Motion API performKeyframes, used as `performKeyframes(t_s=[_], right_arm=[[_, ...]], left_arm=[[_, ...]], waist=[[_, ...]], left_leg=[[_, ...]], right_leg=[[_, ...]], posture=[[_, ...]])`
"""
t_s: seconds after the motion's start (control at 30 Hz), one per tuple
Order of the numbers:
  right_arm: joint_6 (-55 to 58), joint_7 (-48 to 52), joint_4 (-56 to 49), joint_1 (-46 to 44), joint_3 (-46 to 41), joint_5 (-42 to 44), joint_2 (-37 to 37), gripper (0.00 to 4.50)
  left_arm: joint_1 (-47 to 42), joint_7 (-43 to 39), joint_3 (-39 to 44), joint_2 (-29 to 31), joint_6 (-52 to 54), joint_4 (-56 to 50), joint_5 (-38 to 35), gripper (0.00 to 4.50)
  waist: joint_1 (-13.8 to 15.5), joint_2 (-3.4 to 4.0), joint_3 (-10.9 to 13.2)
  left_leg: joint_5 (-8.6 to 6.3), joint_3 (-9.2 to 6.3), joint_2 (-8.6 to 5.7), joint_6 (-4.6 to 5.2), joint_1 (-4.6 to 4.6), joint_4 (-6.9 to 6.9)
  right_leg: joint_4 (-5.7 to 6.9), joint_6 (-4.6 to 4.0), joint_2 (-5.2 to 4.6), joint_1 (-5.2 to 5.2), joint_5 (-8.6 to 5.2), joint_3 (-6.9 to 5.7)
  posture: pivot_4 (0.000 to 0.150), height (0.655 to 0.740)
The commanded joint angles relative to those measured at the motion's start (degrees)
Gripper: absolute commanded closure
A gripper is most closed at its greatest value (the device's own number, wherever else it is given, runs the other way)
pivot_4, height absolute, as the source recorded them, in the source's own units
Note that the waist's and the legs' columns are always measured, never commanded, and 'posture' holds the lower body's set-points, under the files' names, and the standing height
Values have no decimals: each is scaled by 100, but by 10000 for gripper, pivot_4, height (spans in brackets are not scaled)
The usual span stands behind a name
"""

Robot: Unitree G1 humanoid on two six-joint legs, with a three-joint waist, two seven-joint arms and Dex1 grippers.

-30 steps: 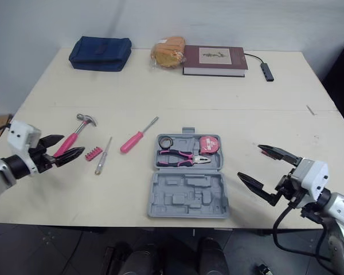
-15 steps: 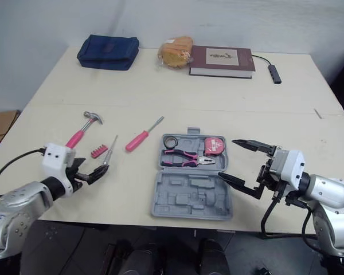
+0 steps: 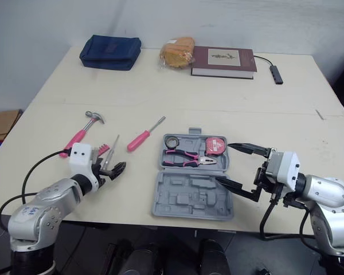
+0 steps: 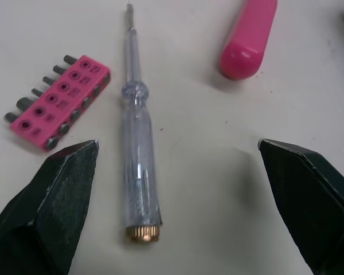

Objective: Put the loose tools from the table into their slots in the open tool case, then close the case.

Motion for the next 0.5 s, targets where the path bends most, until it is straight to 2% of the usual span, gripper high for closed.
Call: performKeyframes(t_s=[0.03, 0.3, 0.37, 0.5], right_arm=[[118, -194, -373, 59, -120, 6, -60, 0], [182, -380, -503, 238, -210, -21, -58, 0], [114, -369, -469, 323, -247, -32, -41, 0], [-64, -298, -372, 509, -323, -64, -11, 0]], left_arm=[[-86, 90, -170, -65, 232, 252, 144, 213], [-192, 2, -56, 15, 403, 454, 276, 35934], [-201, -38, -87, 62, 396, 462, 325, 43389], [-165, -118, -31, 44, 66, 390, 393, 44562]], waist=[[9, 0, 0], [7, 3, -3], [17, 2, -3], [18, 3, -4]], left_leg=[[1, 0, 0, 0, 0, 0], [4, -2, -2, -1, 3, 0], [4, -3, -3, -1, 2, 0], [4, -5, -5, 0, 2, 0]], right_leg=[[1, 0, 0, 1, 0, 0], [3, 0, 0, 3, 0, 0], [3, 0, 0, 3, 0, 0], [2, 0, -1, 4, 0, 1]], posture=[[1500, 7400], [1500, 7400], [1500, 7400], [1500, 7400]])
